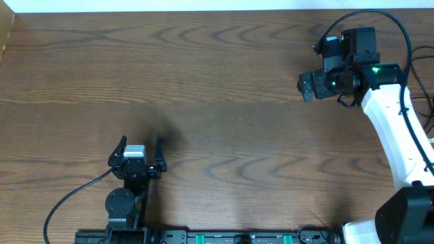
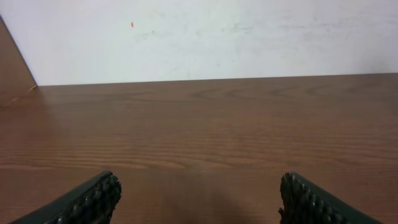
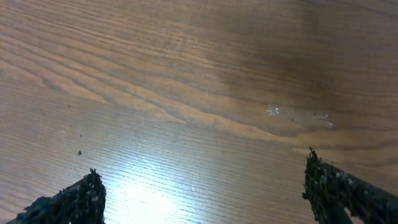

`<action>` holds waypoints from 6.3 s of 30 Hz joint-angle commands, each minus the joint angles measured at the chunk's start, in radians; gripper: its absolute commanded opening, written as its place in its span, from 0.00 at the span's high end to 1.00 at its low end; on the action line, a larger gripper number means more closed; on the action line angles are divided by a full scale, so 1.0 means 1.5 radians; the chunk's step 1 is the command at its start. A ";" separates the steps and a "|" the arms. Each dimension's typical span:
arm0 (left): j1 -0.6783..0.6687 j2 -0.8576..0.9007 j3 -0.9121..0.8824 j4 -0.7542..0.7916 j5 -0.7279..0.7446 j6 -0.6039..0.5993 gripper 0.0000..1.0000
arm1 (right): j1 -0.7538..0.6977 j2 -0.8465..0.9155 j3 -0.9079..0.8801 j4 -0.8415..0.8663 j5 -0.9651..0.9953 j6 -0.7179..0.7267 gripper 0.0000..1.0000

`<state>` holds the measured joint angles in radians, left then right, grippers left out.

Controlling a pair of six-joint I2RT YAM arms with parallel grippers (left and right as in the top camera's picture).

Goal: Untangle cables

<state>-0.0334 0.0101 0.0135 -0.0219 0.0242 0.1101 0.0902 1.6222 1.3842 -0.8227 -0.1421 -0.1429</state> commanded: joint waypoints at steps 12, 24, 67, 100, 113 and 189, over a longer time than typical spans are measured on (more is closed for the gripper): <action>0.004 -0.004 -0.006 -0.033 -0.011 0.011 0.17 | 0.004 0.001 -0.001 -0.001 -0.002 -0.005 0.01; 0.004 -0.004 -0.006 -0.033 -0.011 0.011 0.17 | 0.004 0.001 -0.001 -0.001 -0.002 -0.005 0.01; 0.004 -0.004 -0.006 -0.033 -0.011 0.011 0.17 | 0.006 -0.087 -0.032 -0.021 0.002 0.007 0.01; 0.004 -0.004 -0.006 -0.033 -0.011 0.011 0.17 | 0.006 -0.818 -0.712 0.396 0.002 0.007 0.01; 0.004 -0.004 -0.006 -0.033 -0.011 0.011 0.17 | 0.006 -1.040 -0.855 0.394 0.001 0.007 0.01; 0.004 -0.004 -0.006 -0.033 -0.011 0.011 0.17 | -0.031 -1.078 -0.919 0.504 0.021 0.020 0.01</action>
<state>-0.0334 0.0101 0.0204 -0.0307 0.0242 0.1104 0.0738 0.0116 0.0097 -0.0639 -0.1188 -0.1280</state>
